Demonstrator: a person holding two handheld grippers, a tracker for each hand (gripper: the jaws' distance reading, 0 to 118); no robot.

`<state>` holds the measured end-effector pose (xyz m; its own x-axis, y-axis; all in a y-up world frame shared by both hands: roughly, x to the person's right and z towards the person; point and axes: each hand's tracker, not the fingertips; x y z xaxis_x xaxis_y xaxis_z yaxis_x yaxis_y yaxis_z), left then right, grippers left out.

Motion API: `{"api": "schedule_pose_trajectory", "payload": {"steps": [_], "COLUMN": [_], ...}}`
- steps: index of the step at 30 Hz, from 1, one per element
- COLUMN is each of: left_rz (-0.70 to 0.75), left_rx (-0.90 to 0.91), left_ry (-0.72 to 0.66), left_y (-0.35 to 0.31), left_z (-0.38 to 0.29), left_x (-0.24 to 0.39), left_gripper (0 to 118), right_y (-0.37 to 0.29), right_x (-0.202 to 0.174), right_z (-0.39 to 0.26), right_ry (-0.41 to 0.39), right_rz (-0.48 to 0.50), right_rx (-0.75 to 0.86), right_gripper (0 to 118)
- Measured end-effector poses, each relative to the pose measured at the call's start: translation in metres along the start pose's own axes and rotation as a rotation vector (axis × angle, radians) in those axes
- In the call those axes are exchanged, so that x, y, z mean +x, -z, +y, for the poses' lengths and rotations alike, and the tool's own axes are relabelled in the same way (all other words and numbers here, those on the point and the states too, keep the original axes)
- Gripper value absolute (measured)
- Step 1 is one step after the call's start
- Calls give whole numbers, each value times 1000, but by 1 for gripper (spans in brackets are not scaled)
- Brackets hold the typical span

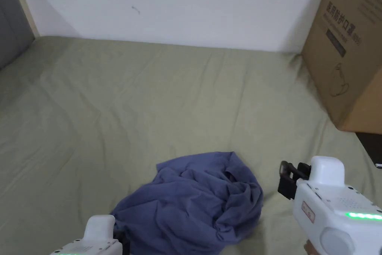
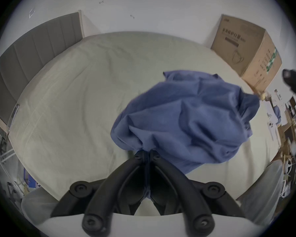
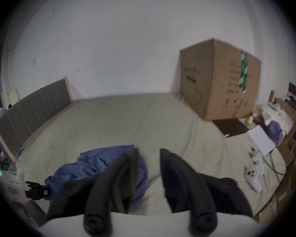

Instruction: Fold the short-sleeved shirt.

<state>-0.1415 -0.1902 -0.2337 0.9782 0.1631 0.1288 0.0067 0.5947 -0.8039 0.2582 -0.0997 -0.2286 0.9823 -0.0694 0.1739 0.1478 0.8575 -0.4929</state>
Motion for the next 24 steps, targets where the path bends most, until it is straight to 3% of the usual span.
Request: {"api": "schedule_pose_trajectory", "payload": {"steps": [2,3,5,8,10,11,13,16,18,24], "left_rz": [-7,-18,-33,-44,-58,-61,-69,-81,-90,-129], "left_rx": [7,13,26,25,19,17,11,9,8,35], "left_ry": [-8,-10,-25,-35,-39,-40,-43,-44,-51,-96], "left_y": [-6,-8,-7,-4,2,3,5,5,6,-2], "left_z": [9,12,18,21,22,22,23,24,24,28], "left_x": [-4,-6,-11,-14,-17,-17,-18,-20,-23,-27], "left_gripper": [4,4,4,4,4,4,4,4,4,4], "right_y": [42,62,107,137,190,203,223,240,239,182], "right_x": [4,4,3,-4,-15,-19,-25,-30,-26,-24], "right_z": [5,7,10,9,8,6,-2,-21,-28,-5], "right_ry": [13,4,-19,-74,-76,-84,-103,-123,-106,-89], "right_rz": [16,28,52,79,92,95,85,55,68,85], "right_rx": [-92,-126,-205,-307,-404,-435,-478,-550,-547,-398], "right_gripper": [66,90,111,113,113,110,90,30,8,5]}}
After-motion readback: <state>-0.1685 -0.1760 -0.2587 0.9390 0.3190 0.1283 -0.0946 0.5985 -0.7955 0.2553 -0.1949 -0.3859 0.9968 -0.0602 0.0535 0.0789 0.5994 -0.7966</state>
